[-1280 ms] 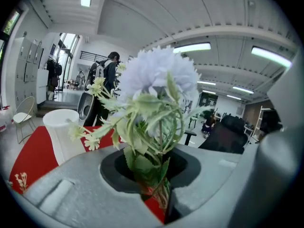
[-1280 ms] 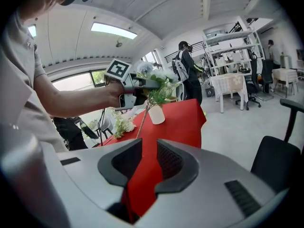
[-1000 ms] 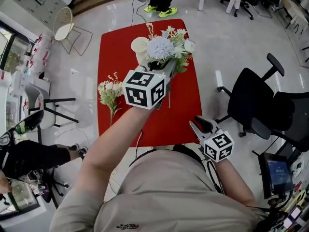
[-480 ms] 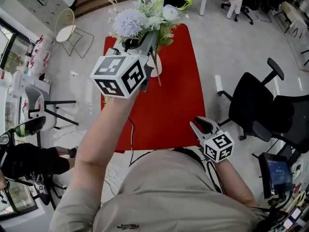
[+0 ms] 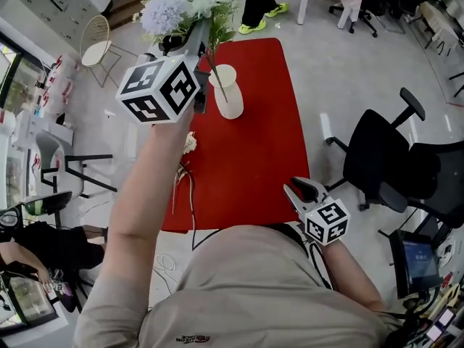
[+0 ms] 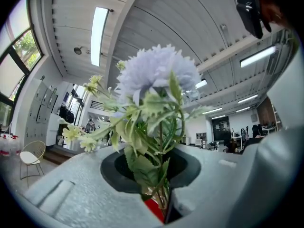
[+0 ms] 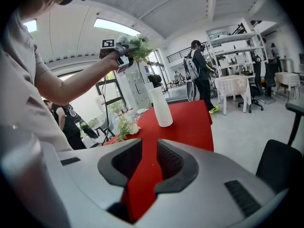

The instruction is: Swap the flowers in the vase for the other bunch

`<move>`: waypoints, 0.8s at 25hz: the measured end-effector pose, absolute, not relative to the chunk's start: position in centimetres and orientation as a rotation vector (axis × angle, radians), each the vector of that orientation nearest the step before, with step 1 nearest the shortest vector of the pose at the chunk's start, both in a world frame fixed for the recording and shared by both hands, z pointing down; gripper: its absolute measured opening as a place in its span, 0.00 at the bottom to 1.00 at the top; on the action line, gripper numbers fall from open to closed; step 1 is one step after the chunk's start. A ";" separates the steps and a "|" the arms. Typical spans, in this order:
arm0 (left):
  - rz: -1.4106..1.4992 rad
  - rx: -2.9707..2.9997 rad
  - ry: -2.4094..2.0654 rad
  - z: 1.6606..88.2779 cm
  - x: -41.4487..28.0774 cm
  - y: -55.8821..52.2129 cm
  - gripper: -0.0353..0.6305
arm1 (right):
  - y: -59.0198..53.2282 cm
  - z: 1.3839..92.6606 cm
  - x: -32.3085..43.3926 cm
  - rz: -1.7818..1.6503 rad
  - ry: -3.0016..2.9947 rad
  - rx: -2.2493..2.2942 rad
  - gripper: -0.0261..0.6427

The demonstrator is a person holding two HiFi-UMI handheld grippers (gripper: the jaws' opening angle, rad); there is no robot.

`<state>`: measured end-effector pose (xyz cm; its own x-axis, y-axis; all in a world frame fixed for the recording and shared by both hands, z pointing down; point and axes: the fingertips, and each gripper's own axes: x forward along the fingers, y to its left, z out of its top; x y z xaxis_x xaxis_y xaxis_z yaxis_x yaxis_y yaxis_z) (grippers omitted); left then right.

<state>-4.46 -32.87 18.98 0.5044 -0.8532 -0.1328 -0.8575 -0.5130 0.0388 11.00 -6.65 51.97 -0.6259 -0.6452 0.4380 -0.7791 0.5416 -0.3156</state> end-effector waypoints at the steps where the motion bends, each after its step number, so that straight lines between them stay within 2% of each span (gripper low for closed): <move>1: 0.213 -2.689 1.537 18.9 -4.6 -33.2 0.20 | -6.7 52.0 11.0 0.714 -2.511 1.190 0.19; 20: 0.255 -2.584 1.578 21.6 -6.0 -38.2 0.20 | -6.8 52.6 12.3 0.810 -2.482 1.256 0.19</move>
